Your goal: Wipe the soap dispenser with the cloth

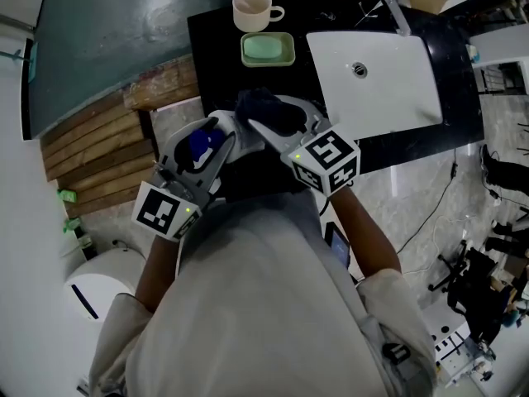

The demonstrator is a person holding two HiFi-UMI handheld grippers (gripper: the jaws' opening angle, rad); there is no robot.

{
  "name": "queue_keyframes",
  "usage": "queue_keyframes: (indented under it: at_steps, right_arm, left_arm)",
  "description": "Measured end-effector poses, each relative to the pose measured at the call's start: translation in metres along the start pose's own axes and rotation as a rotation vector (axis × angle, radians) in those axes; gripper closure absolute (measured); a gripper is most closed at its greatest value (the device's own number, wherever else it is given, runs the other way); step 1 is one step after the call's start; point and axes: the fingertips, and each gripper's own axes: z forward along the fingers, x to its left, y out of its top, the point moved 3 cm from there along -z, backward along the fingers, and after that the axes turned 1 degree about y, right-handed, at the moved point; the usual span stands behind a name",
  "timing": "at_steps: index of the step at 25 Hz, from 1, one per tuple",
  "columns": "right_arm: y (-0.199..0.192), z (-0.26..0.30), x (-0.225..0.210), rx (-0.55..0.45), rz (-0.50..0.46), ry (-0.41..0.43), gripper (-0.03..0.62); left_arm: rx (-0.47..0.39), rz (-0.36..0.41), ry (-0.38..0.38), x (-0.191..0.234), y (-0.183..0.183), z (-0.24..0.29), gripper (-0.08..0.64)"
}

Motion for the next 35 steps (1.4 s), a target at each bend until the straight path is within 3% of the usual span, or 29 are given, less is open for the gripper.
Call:
queue_keyframes:
  at_steps: [35]
  right_arm:
    - [-0.045, -0.007, -0.021, 0.156, -0.015, -0.077, 0.417]
  left_arm:
    - [-0.031, -0.034, -0.001, 0.007, -0.004, -0.005, 0.420]
